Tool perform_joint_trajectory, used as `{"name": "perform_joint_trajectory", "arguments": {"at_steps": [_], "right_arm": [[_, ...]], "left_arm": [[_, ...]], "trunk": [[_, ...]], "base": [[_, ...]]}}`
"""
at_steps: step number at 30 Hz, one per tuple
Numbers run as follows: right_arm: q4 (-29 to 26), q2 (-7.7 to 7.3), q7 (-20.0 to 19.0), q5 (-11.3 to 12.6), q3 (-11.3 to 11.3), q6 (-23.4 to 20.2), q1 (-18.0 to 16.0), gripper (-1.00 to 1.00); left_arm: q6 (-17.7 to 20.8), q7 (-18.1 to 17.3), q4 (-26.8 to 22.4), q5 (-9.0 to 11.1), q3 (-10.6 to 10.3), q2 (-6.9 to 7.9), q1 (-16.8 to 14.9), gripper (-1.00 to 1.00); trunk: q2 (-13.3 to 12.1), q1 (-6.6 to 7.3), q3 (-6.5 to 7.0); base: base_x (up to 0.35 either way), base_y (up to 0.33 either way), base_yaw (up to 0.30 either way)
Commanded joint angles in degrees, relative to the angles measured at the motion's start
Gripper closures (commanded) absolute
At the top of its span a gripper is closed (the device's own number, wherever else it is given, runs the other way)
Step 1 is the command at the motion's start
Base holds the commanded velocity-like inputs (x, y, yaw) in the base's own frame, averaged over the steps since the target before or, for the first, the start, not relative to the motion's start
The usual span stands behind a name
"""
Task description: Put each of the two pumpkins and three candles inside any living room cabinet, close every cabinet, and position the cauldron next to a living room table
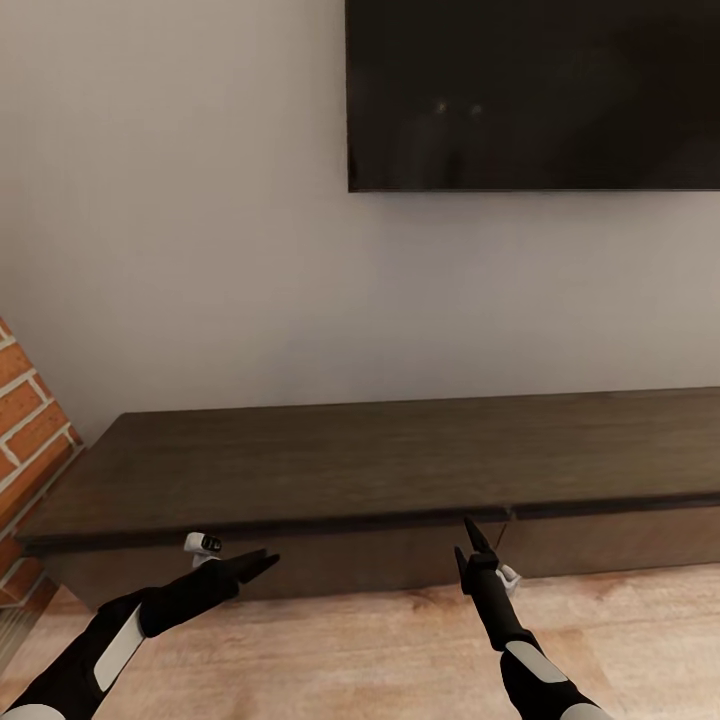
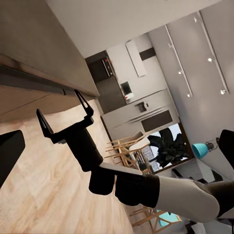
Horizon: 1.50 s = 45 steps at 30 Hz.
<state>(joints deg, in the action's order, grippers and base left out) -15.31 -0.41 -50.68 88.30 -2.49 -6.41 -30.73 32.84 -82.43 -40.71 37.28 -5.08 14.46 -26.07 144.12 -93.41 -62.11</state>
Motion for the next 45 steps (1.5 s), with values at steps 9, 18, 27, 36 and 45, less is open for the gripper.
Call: {"name": "perform_joint_trajectory", "arguments": {"at_steps": [9,18,27,36,45], "right_arm": [[0.0,-0.03,-0.2,0.6,-0.3,-0.4,0.0,-1.0],[0.1,0.01,-0.1,0.6,-0.3,-0.4,0.0,-1.0],[0.1,-0.01,-0.1,0.6,-0.3,0.2,0.0,-1.0],[0.1,-0.02,-0.1,0.6,-0.4,0.3,0.0,-1.0],[0.1,-0.02,-0.1,0.6,-0.4,0.4,0.0,1.0]], "left_arm": [[0.6,-0.1,0.0,0.4,-0.2,0.05,0.0,-1.0],[0.6,-0.1,0.0,0.4,-0.2,0.06,0.0,-1.0],[0.6,0.0,0.0,0.4,-0.4,0.04,0.0,-1.0],[0.6,-0.1,0.0,0.4,-0.3,0.04,0.0,-1.0],[0.6,-0.1,0.0,0.4,-0.3,0.06,0.0,-1.0]], "trunk": [[0.0,0.01,-0.05],[0.0,0.01,-0.05],[0.0,0.01,-0.05],[0.0,0.01,-0.05],[0.0,0.01,-0.05]], "base": [[0.015,0.0,0.0],[0.035,0.0,0.0],[0.045,0.0,0.0],[0.048,0.0,0.0],[0.001,0.0,0.0]]}}
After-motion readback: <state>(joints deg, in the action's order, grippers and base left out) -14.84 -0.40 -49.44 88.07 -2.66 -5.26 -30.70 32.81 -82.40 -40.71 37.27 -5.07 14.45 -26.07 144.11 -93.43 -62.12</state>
